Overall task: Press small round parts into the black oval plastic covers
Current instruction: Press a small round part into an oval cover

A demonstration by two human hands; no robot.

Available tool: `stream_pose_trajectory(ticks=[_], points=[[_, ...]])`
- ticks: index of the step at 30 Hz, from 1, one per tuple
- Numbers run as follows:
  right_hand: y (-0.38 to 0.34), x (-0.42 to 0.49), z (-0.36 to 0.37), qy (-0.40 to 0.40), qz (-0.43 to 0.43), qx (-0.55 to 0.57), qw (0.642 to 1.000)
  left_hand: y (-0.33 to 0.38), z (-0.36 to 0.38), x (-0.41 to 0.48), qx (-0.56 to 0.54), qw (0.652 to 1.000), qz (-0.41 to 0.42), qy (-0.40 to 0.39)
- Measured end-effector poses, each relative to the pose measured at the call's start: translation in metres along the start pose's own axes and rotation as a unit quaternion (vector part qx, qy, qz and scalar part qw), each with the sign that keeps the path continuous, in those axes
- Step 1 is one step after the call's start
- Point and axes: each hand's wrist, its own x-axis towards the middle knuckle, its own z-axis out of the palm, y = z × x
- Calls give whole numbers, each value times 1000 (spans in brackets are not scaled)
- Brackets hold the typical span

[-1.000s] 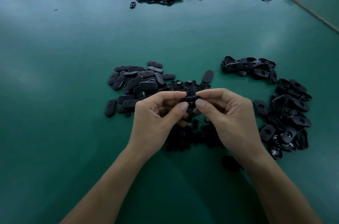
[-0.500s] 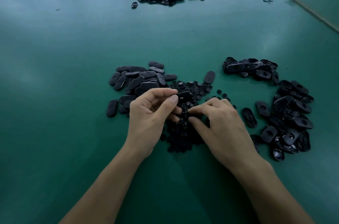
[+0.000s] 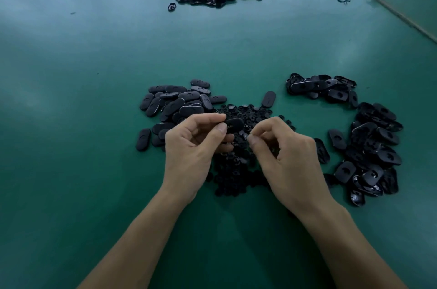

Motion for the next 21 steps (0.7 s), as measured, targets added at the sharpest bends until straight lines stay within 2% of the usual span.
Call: stream_pose_trajectory(ticks=[8,12,21], points=[[-3,0,0,36,3,109,993,-4,3,-3,84,996,10,-32],[-2,0,1,43,35,98,994,-3,4,-5,101,994,11,-44],[-4,1,-1,44,10,72,996,-4,2,-5,118,991,22,-55]])
